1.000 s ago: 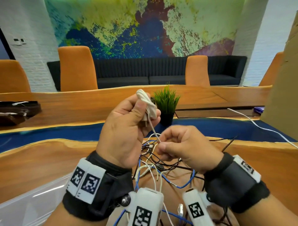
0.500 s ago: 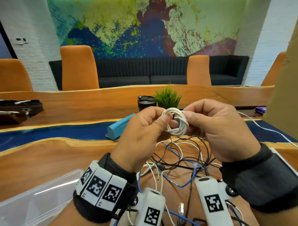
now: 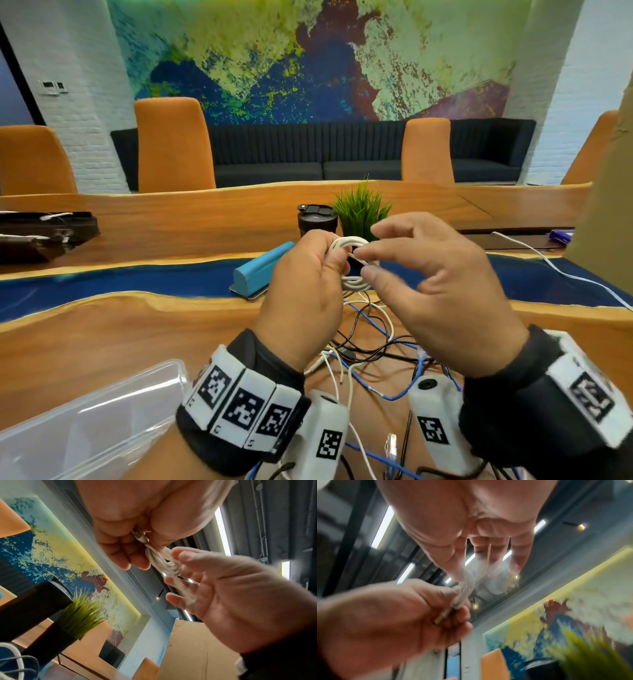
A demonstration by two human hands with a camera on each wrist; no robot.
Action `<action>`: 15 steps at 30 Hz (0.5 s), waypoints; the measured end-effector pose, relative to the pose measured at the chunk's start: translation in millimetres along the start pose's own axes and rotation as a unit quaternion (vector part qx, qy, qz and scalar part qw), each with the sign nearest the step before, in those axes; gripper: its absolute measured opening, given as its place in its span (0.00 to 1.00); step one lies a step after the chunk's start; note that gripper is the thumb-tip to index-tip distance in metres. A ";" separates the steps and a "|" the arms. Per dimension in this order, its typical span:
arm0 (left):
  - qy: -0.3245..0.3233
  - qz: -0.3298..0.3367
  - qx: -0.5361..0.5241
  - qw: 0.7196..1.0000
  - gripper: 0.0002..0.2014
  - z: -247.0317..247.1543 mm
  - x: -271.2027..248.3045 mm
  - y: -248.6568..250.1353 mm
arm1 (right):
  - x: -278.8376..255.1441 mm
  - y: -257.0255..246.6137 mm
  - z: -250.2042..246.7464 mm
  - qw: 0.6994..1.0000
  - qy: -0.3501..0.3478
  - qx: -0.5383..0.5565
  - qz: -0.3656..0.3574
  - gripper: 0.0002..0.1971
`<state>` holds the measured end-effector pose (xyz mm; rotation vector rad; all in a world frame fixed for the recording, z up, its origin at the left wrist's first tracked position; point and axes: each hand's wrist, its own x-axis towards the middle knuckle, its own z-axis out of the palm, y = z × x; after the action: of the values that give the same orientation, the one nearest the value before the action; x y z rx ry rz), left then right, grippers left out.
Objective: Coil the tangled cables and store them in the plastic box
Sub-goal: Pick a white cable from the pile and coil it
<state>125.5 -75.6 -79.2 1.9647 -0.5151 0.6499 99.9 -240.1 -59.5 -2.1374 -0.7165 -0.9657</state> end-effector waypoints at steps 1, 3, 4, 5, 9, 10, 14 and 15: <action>-0.003 0.003 -0.004 1.000 0.10 1.5 -0.9 0.9 | -1.2 2.8 4.6 0.999 -0.001 -0.054 -0.002 0.11; -0.011 -0.013 -0.032 0.999 0.09 4.0 -1.8 2.6 | -3.5 9.5 12.7 0.989 -0.005 -0.148 0.003 0.12; -0.018 -0.030 -0.062 0.997 0.09 4.1 -1.7 4.0 | -4.0 12.4 14.8 0.987 -0.009 -0.159 0.012 0.12; -0.027 -0.046 -0.098 0.994 0.09 3.4 -1.4 5.5 | -4.1 14.0 15.5 0.989 -0.012 -0.147 0.022 0.11; -0.056 -0.032 -0.128 0.990 0.08 0.7 0.1 4.7 | -2.3 18.9 14.8 0.991 -0.042 0.082 0.101 0.03; -0.058 -0.012 -0.113 0.992 0.08 0.7 0.0 3.9 | 0.6 19.0 11.5 0.976 -0.060 0.148 0.145 0.03; -0.060 0.071 -0.006 0.996 0.07 -0.4 0.4 4.2 | 4.7 15.6 -1.3 0.831 -0.128 0.441 0.314 0.04; -0.057 0.093 0.028 0.994 0.06 -2.1 0.8 4.5 | 4.7 15.6 -4.5 0.789 -0.130 0.494 0.341 0.05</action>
<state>123.0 -75.8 -74.9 2.0314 -0.7659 0.6768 111.7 -252.3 -59.0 -1.3534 -0.3583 0.1420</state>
